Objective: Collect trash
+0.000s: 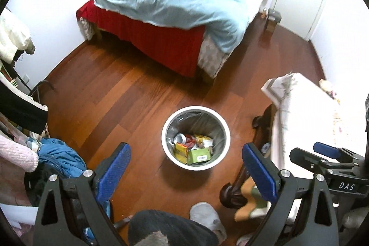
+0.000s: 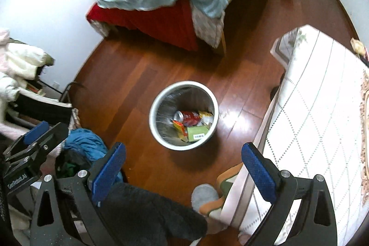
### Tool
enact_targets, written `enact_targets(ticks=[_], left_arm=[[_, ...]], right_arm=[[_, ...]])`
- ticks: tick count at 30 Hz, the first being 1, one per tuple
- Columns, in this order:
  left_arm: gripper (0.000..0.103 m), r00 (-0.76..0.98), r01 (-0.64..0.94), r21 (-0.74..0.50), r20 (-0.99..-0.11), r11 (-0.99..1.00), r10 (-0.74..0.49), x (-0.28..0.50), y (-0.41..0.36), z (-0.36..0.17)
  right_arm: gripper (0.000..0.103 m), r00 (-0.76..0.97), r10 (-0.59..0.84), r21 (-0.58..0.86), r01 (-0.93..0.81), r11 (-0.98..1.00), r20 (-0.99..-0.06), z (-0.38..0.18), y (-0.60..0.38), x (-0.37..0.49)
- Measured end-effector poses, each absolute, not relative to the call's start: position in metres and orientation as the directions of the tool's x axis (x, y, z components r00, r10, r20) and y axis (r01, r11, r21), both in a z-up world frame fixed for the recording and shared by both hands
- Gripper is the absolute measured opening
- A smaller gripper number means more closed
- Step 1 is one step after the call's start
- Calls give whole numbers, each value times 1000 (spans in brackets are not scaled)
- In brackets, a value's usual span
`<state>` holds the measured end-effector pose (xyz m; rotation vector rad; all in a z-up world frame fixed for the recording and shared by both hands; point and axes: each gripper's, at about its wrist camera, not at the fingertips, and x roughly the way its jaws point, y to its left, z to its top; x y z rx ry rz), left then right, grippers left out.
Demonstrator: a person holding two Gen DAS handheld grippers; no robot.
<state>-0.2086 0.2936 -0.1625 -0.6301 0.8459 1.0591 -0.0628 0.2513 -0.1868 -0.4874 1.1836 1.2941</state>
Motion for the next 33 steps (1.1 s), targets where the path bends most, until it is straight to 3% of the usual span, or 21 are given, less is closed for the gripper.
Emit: enact_targets(ticks=[17,33], left_arm=[[99,400,-880,-191,-793,436,460,-233,235,-62],[99,415,-875,-212,-790,435,451,-240,217,-41]], right_arm=[[101,-199,609,353,-925,143,-768,-30,164,-81],[102,-285,571,403,-911,89,-770,-11,161,-91]])
